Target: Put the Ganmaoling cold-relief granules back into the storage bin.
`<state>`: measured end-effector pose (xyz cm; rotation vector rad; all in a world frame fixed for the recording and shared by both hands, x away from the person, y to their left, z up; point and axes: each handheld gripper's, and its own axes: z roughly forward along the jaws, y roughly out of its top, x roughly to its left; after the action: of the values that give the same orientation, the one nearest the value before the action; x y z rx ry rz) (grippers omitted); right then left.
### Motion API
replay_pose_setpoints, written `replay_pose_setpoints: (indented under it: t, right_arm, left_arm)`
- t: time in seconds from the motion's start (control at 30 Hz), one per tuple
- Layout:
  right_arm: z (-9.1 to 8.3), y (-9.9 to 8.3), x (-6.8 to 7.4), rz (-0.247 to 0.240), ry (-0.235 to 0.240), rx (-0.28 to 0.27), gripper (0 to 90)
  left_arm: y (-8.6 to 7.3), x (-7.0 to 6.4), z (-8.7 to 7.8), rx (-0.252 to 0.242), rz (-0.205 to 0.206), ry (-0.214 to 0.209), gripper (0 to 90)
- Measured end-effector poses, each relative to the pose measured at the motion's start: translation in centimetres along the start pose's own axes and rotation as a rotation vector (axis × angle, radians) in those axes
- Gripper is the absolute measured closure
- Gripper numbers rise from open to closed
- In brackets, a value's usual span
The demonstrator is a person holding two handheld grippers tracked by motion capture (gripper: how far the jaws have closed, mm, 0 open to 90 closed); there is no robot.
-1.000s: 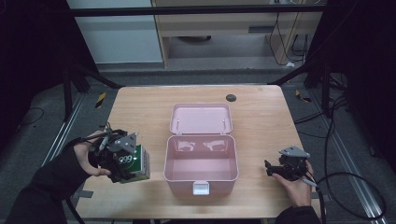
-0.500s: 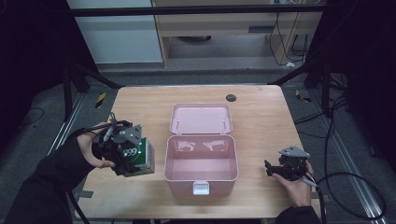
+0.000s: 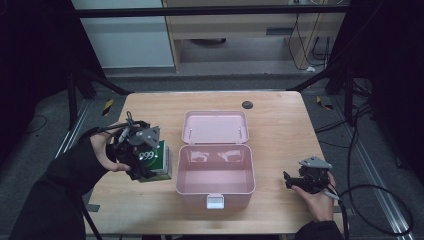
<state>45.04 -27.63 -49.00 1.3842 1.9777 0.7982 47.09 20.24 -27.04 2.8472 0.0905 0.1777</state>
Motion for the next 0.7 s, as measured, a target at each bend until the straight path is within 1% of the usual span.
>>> replay_pose_setpoints:
  t: [0.2, 0.33, 0.5, 0.53, 0.6, 0.7]
  right_arm:
    - [0.0, 0.0, 0.0, 0.000, 0.001, 0.001, 7.2]
    - [0.0, 0.0, 0.1, 0.001, 0.002, 0.005, 7.2]
    - [0.1, 0.0, 0.1, 0.002, 0.003, 0.004, 7.1]
    - [0.1, 0.0, 0.1, 0.002, 0.003, 0.004, 7.1]
    - [0.1, 0.0, 0.1, 0.002, 0.006, 0.004, 7.2]
    - [0.1, 0.0, 0.1, 0.000, 0.004, 0.007, 7.2]
  left_arm:
    - [0.8, 0.1, -0.1, -0.002, 0.016, 0.004, 15.0]
    - [1.2, 0.2, -0.1, -0.014, 0.024, 0.002, 15.0]
    - [2.4, 0.4, 0.1, -0.020, 0.042, -0.002, 14.9]
    - [2.4, 0.4, 0.1, -0.020, 0.042, -0.002, 15.0]
    - [3.0, 0.5, 0.2, -0.027, 0.052, -0.008, 15.0]
    - [3.5, 0.5, 0.4, -0.022, 0.061, -0.013, 15.0]
